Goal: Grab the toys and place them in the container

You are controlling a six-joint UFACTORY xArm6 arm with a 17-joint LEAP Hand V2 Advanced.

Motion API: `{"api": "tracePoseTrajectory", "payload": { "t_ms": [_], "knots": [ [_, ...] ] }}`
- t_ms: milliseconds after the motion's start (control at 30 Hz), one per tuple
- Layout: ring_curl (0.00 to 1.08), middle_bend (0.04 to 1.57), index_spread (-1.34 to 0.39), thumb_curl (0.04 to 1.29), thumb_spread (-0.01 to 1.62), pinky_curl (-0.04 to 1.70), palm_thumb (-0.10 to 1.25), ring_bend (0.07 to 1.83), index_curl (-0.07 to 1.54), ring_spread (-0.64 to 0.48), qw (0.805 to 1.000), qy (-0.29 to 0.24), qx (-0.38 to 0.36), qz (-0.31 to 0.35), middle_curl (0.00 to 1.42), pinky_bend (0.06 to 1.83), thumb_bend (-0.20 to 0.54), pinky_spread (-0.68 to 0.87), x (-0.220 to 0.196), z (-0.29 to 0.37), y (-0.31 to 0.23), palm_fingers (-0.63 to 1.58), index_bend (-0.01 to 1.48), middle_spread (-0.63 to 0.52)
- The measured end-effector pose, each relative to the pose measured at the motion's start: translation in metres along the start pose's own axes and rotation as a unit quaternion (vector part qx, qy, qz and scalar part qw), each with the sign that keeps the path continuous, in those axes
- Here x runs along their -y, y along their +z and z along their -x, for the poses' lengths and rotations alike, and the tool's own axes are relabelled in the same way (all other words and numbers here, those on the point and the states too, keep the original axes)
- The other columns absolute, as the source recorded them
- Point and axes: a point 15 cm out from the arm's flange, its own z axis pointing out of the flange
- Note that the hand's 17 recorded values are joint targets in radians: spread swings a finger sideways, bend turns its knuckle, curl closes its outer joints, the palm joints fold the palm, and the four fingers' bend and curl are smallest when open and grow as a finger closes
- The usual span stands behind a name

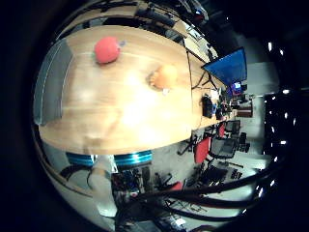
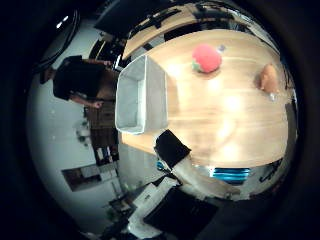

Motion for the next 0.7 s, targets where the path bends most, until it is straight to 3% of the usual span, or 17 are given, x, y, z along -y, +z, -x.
{"api": "tracePoseTrajectory", "payload": {
  "t_ms": [700],
  "knots": [
    [0.23, 0.25, -0.45, 0.28, 1.07, 0.3, 0.3, 0.38, 0.28, -0.03, 0.993, 0.118, -0.012, 0.006, 0.36, 0.29, -0.024, 0.36, 0.056, -0.128, 0.037, 0.32, 0.16, -0.12]
  ]
}}
